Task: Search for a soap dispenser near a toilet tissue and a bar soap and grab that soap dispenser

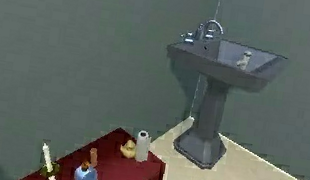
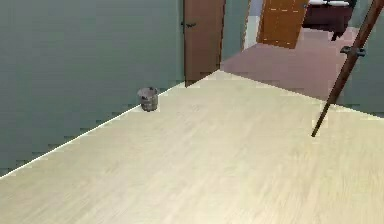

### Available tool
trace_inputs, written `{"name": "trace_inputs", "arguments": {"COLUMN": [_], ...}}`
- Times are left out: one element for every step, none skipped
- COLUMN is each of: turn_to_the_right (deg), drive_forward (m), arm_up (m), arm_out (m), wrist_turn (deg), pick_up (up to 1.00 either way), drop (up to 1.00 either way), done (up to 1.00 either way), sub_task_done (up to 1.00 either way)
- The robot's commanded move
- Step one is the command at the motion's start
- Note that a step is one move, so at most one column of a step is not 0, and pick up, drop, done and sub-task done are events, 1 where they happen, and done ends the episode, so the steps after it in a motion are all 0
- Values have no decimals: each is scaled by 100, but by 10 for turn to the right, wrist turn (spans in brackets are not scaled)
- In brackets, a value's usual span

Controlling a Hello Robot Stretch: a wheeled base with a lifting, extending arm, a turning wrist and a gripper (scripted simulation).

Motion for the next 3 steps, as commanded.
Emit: {"name": "trace_inputs", "arguments": {"turn_to_the_right": [450, 450, 210], "drive_forward": [0, 0, 0], "arm_up": [0, 0, 0], "arm_out": [0, 0, 0], "wrist_turn": [0, 0, 0], "pick_up": [0, 0, 0], "drop": [0, 0, 0], "done": [0, 0, 0], "sub_task_done": [0, 0, 0]}}
